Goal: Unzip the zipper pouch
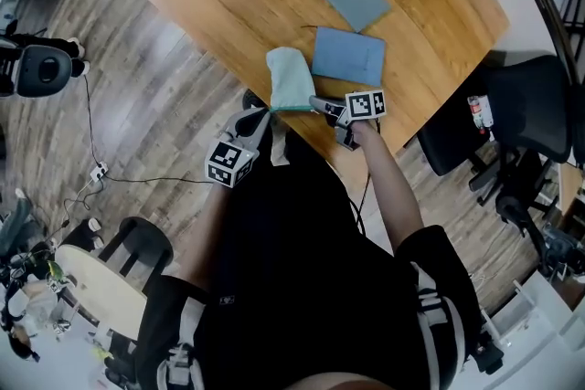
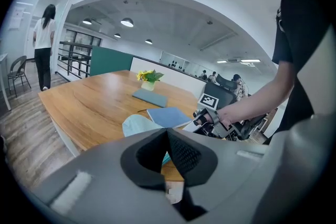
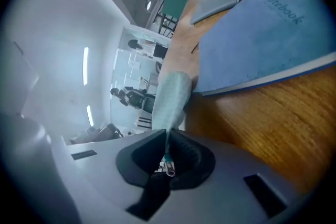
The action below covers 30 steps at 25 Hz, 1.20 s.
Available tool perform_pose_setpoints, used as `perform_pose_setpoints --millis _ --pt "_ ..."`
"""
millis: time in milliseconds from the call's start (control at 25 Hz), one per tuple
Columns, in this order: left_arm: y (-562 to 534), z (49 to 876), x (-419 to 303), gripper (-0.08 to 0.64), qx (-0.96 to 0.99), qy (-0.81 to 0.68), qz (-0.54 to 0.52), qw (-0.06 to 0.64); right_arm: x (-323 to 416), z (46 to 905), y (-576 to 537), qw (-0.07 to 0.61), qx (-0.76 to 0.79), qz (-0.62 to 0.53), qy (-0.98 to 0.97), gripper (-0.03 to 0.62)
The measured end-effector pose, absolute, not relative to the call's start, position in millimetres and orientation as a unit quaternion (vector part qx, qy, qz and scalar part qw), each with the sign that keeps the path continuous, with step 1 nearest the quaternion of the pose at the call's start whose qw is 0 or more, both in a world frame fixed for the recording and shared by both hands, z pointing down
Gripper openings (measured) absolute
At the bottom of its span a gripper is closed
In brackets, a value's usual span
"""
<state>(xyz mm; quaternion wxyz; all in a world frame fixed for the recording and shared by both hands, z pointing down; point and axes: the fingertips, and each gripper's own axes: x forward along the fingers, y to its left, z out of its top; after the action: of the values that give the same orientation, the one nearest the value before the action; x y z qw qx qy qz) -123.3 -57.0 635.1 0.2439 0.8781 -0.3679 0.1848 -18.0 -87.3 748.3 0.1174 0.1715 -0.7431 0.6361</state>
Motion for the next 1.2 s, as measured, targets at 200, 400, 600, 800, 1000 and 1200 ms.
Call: perform_pose_setpoints --millis 200,400,600,800,1000,1200 --pt "-47 625 -118 -0.006 0.887 -0.357 0.186 0.227 -36 713 -89 0.022 0.171 0.653 -0.737 0.023" --pt "-37 617 -109 -0.006 0.895 -0.346 0.186 0.210 -52 681 -92 -0.027 0.172 0.640 -0.748 0.025" --pt "-33 611 -99 -0.005 0.901 -0.343 0.193 0.184 -63 645 -97 -0.088 0.160 0.617 -0.766 0.025" --pt "-33 596 -90 -0.003 0.907 -0.340 0.207 0.136 -57 632 -98 -0.117 0.184 0.618 -0.755 0.025" --pt "-32 579 -73 0.024 0.914 -0.329 0.222 0.082 -55 607 -97 -0.157 0.183 0.608 -0.757 0.021" --pt "-31 575 -55 0.061 0.911 -0.325 0.251 0.047 -52 587 -92 -0.189 0.181 0.609 -0.749 0.021"
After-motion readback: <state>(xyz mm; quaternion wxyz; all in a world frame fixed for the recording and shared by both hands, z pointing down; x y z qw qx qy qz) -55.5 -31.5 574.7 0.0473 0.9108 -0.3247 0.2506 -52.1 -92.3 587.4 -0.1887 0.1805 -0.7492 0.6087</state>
